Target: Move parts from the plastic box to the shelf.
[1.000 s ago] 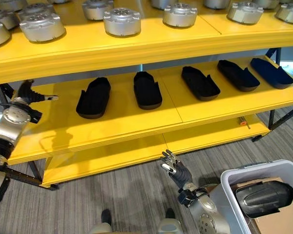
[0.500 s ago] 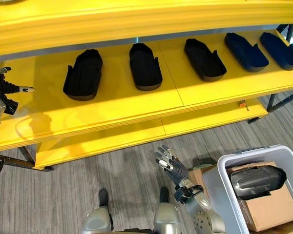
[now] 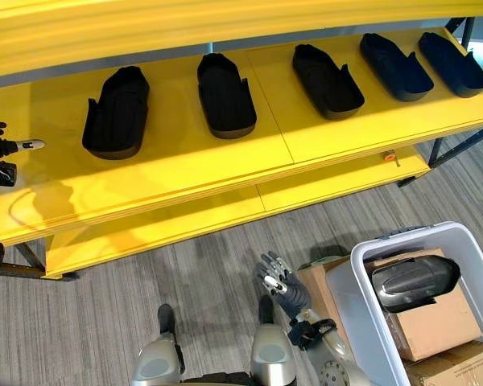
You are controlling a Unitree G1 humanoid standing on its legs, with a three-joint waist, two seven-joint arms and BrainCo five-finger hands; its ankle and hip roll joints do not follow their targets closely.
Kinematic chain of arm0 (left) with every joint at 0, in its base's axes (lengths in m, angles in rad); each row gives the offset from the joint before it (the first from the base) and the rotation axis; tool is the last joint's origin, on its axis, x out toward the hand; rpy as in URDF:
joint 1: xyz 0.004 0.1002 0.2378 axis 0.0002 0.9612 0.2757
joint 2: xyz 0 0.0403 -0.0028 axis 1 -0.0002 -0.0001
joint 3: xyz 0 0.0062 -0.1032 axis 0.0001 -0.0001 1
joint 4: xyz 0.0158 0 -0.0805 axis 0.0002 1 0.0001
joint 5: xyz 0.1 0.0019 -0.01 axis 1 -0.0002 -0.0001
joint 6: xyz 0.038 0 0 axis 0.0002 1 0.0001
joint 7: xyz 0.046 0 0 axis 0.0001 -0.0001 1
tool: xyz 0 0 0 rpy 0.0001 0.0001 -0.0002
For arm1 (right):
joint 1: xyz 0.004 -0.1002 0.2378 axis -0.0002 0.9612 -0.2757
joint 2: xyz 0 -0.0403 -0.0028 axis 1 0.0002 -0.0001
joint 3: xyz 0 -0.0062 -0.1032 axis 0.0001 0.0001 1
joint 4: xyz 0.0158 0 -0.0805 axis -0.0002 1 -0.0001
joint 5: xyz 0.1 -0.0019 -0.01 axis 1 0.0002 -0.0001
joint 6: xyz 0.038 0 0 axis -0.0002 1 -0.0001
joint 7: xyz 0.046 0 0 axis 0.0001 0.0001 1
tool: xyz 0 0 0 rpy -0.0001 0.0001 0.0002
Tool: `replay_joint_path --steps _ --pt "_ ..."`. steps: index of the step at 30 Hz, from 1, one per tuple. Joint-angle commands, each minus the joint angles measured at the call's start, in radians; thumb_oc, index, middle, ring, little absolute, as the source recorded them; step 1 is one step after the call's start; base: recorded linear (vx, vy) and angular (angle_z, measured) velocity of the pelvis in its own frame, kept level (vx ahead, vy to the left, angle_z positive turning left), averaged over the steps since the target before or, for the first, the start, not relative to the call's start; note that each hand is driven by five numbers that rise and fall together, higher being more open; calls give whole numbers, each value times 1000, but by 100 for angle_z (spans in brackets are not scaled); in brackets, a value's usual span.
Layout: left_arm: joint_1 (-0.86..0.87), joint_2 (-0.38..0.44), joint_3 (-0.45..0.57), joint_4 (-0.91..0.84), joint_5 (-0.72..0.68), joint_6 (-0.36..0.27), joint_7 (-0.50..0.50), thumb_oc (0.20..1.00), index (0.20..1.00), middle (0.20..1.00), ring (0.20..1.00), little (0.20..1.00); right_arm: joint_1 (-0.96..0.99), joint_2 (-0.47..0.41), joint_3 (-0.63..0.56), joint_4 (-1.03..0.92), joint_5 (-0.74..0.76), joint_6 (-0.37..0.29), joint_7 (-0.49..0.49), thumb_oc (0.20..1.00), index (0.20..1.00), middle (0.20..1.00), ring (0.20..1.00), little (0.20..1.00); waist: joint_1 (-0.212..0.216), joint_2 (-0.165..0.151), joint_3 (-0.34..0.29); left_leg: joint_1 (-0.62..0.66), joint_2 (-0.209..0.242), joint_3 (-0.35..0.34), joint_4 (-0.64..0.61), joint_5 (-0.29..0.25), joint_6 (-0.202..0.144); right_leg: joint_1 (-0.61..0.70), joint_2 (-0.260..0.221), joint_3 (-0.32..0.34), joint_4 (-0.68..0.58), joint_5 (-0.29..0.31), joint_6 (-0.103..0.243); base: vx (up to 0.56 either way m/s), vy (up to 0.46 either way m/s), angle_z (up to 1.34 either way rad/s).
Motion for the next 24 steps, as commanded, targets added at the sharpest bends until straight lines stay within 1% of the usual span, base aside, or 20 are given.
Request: replay_joint_path --steps 1,2,3,6,8,9,12,13,14,17,19,24 --pt "-128 145 51 53 -64 1 -18 1000 1000 1000 1000 1000 0 33 -29 -31 66 -40 39 1000 1000 1000 1000 1000 -5 -100 6 74 82 -7 113 -43 -4 -41 -152 -20 36 68 -70 35 -13 -6" --pt "-130 145 49 57 -65 2 -21 1000 1000 1000 1000 1000 1 32 -29 -31 66 -40 40 1000 1000 1000 1000 1000 -6 -99 5 74 82 -7 114 -44 -5 -41 -152 -19 36 68 -70 32 -18 -1" --pt "-153 157 53 88 -80 16 -25 1000 1000 1000 1000 1000 16 25 -31 -19 65 -42 47 1000 1000 1000 1000 1000 -11 -105 2 75 84 -5 116 -43 -9 -41 -152 -19 33 70 -70 0 0 0" --pt "-194 176 18 112 -73 20 -19 1000 1000 1000 1000 1000 28 16 -31 -14 71 -46 54 1000 1000 1000 1000 1000 -16 -108 1 74 86 -6 119 -42 -14 -41 -155 -18 30 72 -69 0 0 0" --pt "-239 182 -3 138 -82 23 -14 1000 1000 1000 1000 1000 39 17 -34 -15 77 -51 57 1000 1000 1000 1000 1000 -19 -114 2 71 87 -7 122 -43 -19 -43 -158 -17 28 74 -69 0 0 0" --pt "-268 188 -12 161 -91 35 -22 1000 1000 1000 1000 1000 53 10 -39 -19 80 -54 59 1000 1000 1000 1000 1000 -22 -121 3 70 90 -7 127 -43 -24 -46 -162 -16 26 76 -68 0 0 0" --pt "-293 200 -12 161 -117 46 -8 1000 1000 1000 1000 1000 62 9 -39 -20 85 -60 60 1000 1000 1000 1000 1000 -23 -127 4 67 91 -8 133 -43 -29 -47 -164 -14 24 78 -67 0 0 0" --pt "-329 211 -45 161 -110 39 -1 1000 1000 1000 1000 1000 73 -1 -45 -27 90 -63 62 1000 1000 1000 1000 1000 -28 -124 4 63 93 -11 136 -42 -33 -50 -168 -9 22 80 -67 0 0 0" --pt "-336 212 -51 161 -110 41 -2 1000 1000 1000 1000 1000 74 1 -44 -29 91 -63 62 1000 1000 1000 1000 1000 -28 -126 4 61 93 -12 137 -42 -33 -51 -168 -10 22 81 -67 0 0 0" --pt "-395 203 -123 161 -81 34 5 1000 1000 1000 1000 1000 88 -8 -50 -36 101 -71 61 1000 1000 1000 1000 1000 -34 -128 6 53 95 -17 149 -46 -42 -55 -173 -7 20 85 -69 13 -8 -5" --pt "-421 193 -153 161 -70 35 8 1000 1000 1000 1000 1000 95 -14 -55 -38 106 -75 62 1000 1000 1000 1000 1000 -37 -126 9 49 95 -20 153 -48 -44 -56 -177 -5 19 86 -70 3 -3 -2" --pt "-484 166 -222 161 -51 55 10 1000 1000 1000 1000 1000 116 -21 -66 -31 115 -84 67 1000 1000 1000 1000 1000 -42 -122 10 39 94 -29 160 -50 -50 -52 -184 -5 15 88 -67 1 -1 2"
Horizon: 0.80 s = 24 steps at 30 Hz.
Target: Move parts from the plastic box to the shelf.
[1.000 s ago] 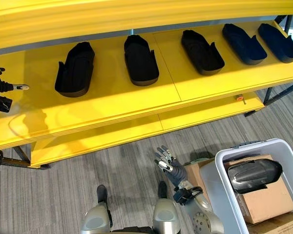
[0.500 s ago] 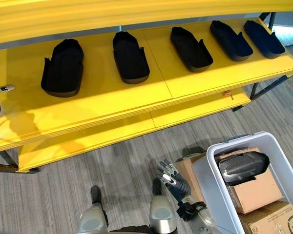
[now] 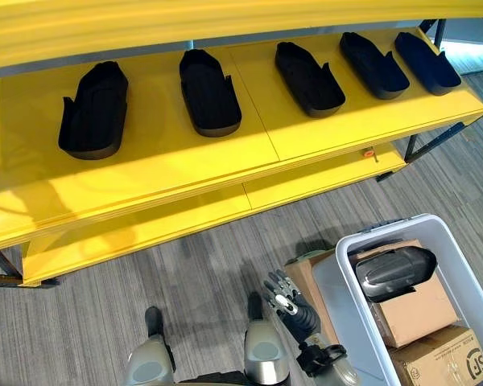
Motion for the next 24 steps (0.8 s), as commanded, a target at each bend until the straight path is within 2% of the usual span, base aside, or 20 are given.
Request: replay_joint_path --steps 1,6,13,24 --pt "-146 114 -36 27 27 -10 23 1000 1000 1000 1000 1000 9 -22 -38 -17 44 -63 23 1000 1000 1000 1000 1000 -14 -65 12 72 87 -31 102 -18 -42 -35 -184 -15 1 92 -62 0 0 0" --pt "-218 102 -102 27 40 47 13 1000 1000 1000 1000 1000 40 -16 -54 -10 56 -72 34 1000 1000 1000 1000 1000 -38 -65 8 64 92 -41 108 -18 -48 -45 -188 -14 -9 98 -59 0 -7 1" --pt "-189 115 -25 27 -7 102 17 1000 1000 1000 1000 1000 48 -7 -53 8 69 -65 48 1000 1000 1000 1000 1000 -64 -83 -5 52 98 -45 122 -18 -66 -62 -191 2 -30 102 -62 19 -27 -4" --pt "-145 78 -15 27 29 146 -39 1000 1000 1000 1000 1000 57 -7 -59 55 100 -52 76 1000 1000 1000 1000 1000 -75 -90 -23 51 103 -48 131 -22 -81 -53 -196 3 -38 104 -59 3 -3 0"
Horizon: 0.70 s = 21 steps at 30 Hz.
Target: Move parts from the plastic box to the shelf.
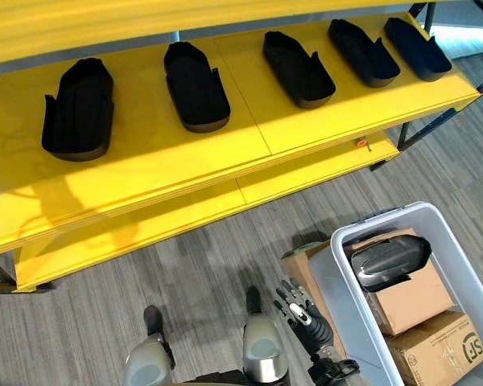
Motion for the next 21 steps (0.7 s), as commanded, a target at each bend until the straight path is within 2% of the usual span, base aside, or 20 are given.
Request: replay_joint_path --steps 1,10,21 --pt "-39 122 29 21 19 -5 -13 1000 1000 1000 1000 1000 -12 -6 -12 37 60 -21 35 1000 1000 1000 1000 1000 -29 -77 -7 92 99 -43 96 -9 -77 -19 -196 -1 -61 109 -52 0 0 0" --pt "-43 128 37 21 14 49 41 1000 1000 1000 1000 1000 -7 -4 -27 64 60 -27 51 1000 1000 1000 1000 1000 -37 -71 -20 101 107 -42 88 -9 -79 -8 -193 -7 -65 109 -49 0 0 0" --pt "-79 98 -85 21 101 75 41 1000 1000 1000 1000 1000 1 13 -38 91 44 -39 52 1000 1000 1000 1000 1000 -48 -67 -30 119 109 -39 70 -9 -78 -13 -189 -7 -60 110 -48 0 0 0"
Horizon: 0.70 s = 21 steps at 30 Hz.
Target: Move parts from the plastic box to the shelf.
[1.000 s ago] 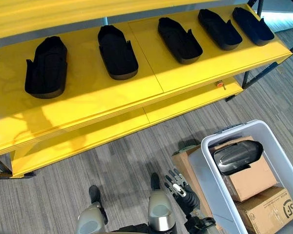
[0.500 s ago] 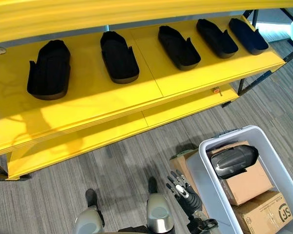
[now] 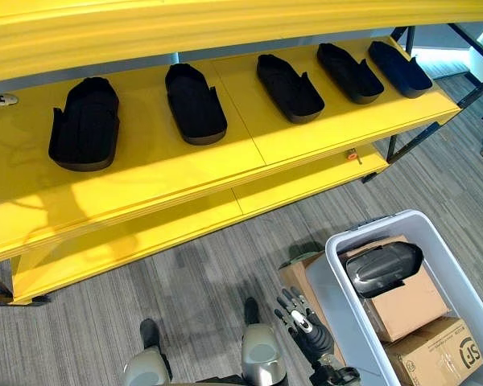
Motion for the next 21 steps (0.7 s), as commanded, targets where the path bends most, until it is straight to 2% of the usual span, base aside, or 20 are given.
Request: replay_joint_path --steps 1,5,9,21 --pt "-105 136 -39 19 76 -14 6 1000 1000 1000 1000 1000 -1 13 -42 13 24 -38 21 1000 1000 1000 1000 1000 -39 -69 22 121 109 -37 70 -12 -86 -15 -189 -6 -62 110 -49 0 0 0" --pt "-93 124 -58 19 104 6 -9 1000 1000 1000 1000 1000 5 20 -54 22 22 -41 23 1000 1000 1000 1000 1000 -47 -60 12 133 104 -30 60 -9 -82 -15 -189 -6 -58 109 -46 0 0 0" --pt "-51 125 -34 19 115 31 -25 1000 1000 1000 1000 1000 12 26 -71 42 20 -37 30 1000 1000 1000 1000 1000 -65 -51 2 153 103 -20 42 -10 -75 -19 -188 -5 -58 109 -43 0 0 0" --pt "3 129 19 19 116 57 -33 1000 1000 1000 1000 1000 13 33 -95 83 25 -32 46 1000 1000 1000 1000 1000 -77 -30 -13 193 94 -5 6 -9 -57 -20 -177 0 -58 108 -43 5 -2 -2"
